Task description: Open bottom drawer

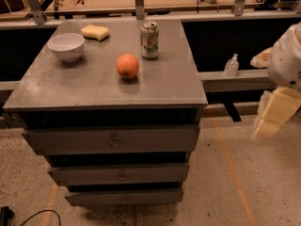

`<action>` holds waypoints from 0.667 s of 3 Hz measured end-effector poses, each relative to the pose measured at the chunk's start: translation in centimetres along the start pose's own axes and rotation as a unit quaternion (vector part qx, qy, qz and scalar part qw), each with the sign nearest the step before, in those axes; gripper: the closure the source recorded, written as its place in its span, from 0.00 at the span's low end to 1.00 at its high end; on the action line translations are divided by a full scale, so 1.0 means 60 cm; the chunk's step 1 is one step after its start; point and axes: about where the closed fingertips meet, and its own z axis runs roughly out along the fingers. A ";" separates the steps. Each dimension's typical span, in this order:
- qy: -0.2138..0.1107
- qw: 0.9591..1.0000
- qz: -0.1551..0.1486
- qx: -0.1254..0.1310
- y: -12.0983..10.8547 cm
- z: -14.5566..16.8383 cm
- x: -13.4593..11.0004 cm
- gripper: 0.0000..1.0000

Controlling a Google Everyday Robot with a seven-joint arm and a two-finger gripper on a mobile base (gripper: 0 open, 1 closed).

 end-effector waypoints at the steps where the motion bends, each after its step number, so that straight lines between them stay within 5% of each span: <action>1: -0.050 0.997 0.028 -0.048 0.044 0.139 0.024 0.00; 2: -0.089 0.991 0.039 -0.093 0.109 0.288 0.042 0.00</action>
Offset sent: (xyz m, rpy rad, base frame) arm -0.0446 0.0461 -0.3134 0.3451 0.2432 0.0316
